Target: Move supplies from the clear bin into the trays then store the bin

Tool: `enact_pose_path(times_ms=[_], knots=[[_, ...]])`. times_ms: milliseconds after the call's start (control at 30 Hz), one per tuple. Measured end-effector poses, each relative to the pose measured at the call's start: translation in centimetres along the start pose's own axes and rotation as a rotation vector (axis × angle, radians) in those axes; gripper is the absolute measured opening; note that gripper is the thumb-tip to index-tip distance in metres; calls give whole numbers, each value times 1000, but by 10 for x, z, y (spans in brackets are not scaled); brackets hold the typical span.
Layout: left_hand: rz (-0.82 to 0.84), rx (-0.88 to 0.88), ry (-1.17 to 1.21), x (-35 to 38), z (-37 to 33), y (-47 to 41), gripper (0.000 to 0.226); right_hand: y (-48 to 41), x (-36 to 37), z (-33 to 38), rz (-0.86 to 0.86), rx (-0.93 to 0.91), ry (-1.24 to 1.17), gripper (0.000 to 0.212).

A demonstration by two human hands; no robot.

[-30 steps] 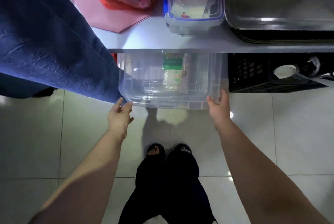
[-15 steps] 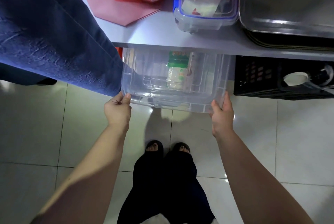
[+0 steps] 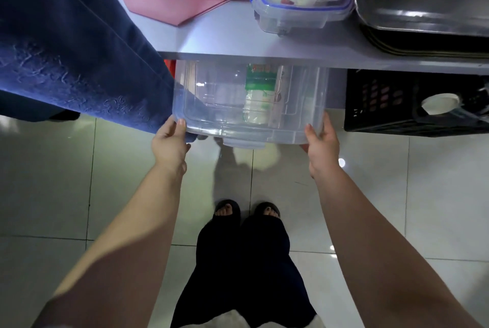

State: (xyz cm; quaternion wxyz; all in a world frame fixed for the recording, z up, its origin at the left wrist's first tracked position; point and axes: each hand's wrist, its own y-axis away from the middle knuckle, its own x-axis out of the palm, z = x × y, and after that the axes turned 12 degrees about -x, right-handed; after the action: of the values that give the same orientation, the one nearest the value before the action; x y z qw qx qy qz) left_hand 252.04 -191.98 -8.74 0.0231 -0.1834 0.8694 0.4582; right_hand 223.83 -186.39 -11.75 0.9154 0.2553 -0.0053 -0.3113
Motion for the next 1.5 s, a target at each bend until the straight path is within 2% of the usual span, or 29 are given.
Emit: enact_pose_path(times_ms=[67,167,233,300,367,467,533,600,667,700,767,800,867,933,1000,1067,1167,1300,1433,1500], knots=[[57,-84,16,-1,-5,-7,22,-5,-4,-1,28,63,-109,54],[140,-201,2,-4,-6,-10,24,-9,-13,0,29,186,-190,24],[176,-208,-23,-4,-2,-8,22,-14,-23,0,50,203,-186,12],[212,-207,-36,1,6,-2,20,-22,-35,2,17,173,-160,12],[168,-217,-44,8,15,5,18,-27,-44,5,-29,139,-85,16],[60,-181,-58,16,28,13,23,-25,-51,5,-50,5,303,31],[-69,6,-133,17,33,18,35,-17,-52,7,-81,-231,553,53],[-211,407,-342,17,38,26,53,-4,-49,10,-5,-643,739,63],[-155,843,-588,24,43,34,60,12,-36,3,219,-959,925,69],[-71,993,-734,32,47,36,62,20,-26,-4,344,-1039,1031,76],[30,1176,-1083,52,58,34,75,32,-3,-23,501,-1132,1270,94],[31,1225,-1252,60,65,30,84,35,7,-33,515,-1159,1377,98],[-56,1249,-1505,73,77,18,94,32,22,-48,437,-1169,1526,97],[-213,1319,-1587,78,81,7,81,22,31,-57,289,-1213,1525,90],[-246,1412,-1460,83,80,-1,53,11,35,-59,163,-1316,1415,78],[-277,1465,-1285,87,79,-8,50,5,34,-56,120,-1388,1298,69],[-240,1482,-1184,80,73,-11,39,3,22,-44,254,-1378,1164,63],[-105,1499,-1258,68,56,-2,53,5,2,-23,384,-1309,1183,56],[-72,1433,-1313,71,43,9,48,10,10,-11,389,-1226,1237,46],[-37,1391,-1311,73,35,11,41,9,16,-7,376,-1157,1175,36]])
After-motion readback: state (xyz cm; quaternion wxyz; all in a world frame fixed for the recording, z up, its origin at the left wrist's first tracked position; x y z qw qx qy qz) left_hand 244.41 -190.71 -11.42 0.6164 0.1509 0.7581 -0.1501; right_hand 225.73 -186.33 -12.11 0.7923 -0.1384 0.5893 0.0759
